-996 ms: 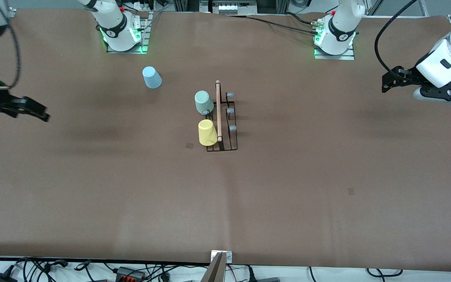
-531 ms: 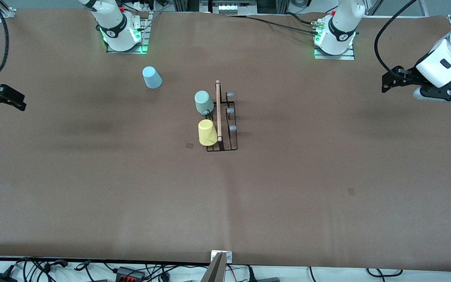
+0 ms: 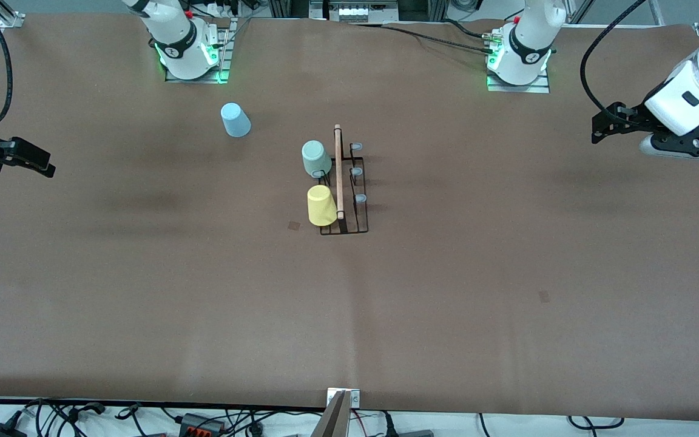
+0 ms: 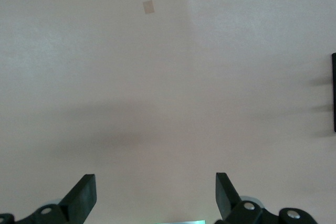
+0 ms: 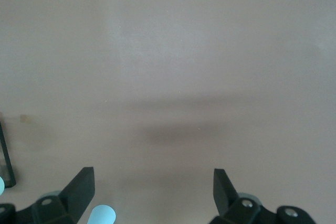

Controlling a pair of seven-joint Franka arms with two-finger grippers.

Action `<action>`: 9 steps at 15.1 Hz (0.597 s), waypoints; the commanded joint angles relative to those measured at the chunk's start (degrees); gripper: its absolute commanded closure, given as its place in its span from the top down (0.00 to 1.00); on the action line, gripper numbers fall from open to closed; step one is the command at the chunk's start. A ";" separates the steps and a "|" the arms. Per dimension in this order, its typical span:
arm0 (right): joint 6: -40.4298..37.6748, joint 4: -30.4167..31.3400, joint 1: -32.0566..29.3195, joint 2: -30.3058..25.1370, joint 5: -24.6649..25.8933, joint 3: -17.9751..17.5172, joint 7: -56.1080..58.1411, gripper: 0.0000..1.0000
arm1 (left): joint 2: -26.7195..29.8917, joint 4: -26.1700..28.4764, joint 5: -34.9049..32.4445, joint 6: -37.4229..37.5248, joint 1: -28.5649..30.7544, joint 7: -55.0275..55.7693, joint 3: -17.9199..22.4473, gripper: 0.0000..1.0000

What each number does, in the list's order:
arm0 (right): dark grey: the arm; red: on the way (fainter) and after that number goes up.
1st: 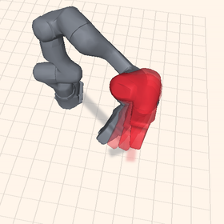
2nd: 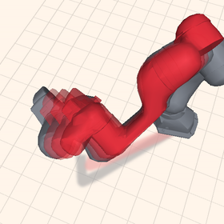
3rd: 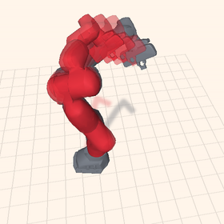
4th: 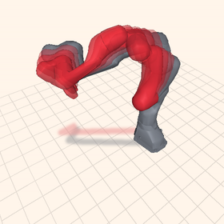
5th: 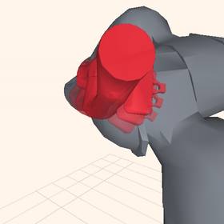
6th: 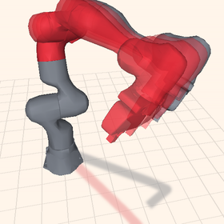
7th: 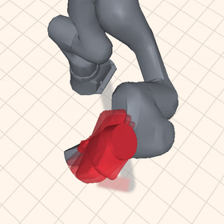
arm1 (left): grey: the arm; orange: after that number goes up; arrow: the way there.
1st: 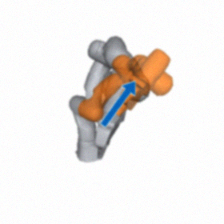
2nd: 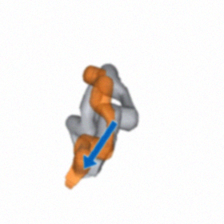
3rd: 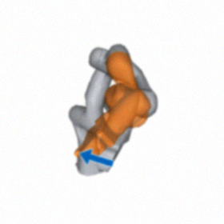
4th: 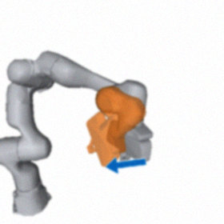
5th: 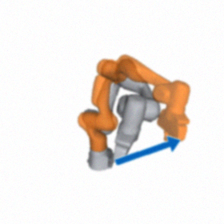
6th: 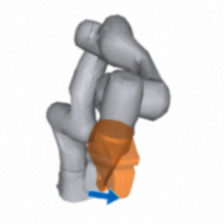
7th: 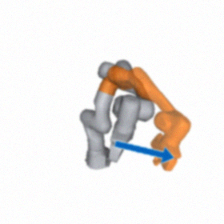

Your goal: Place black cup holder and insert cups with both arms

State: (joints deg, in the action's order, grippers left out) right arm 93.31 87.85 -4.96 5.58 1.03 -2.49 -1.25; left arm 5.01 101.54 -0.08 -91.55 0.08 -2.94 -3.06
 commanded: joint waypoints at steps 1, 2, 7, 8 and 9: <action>-0.05 2.84 -1.63 -3.19 -1.38 -1.11 -1.56 1.00 | 1.14 0.50 -0.80 0.14 0.09 0.39 -0.28 1.00; -0.58 4.76 -2.07 -5.04 -1.38 -1.98 -2.26 1.00 | 1.14 0.50 -0.80 0.14 0.09 0.39 -0.28 1.00; -0.32 3.39 -2.52 -4.19 -0.32 -2.70 -1.04 1.00 | 1.14 0.50 -0.80 0.14 0.09 0.39 -0.28 1.00; -0.15 2.25 -1.82 -2.96 0.46 -2.35 -0.87 1.00 | 1.14 0.50 -0.80 0.14 0.09 0.39 -0.28 1.00; -0.06 1.71 -0.94 -2.25 1.51 -1.04 -0.43 1.00 | 1.14 0.50 -0.80 0.14 0.09 0.39 -0.28 1.00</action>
State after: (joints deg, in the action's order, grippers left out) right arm 93.02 91.29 -6.93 1.52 1.01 -4.51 -2.28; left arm 5.02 101.54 -0.08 -91.55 0.08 -2.94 -3.06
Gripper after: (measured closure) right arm 0.000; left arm 0.000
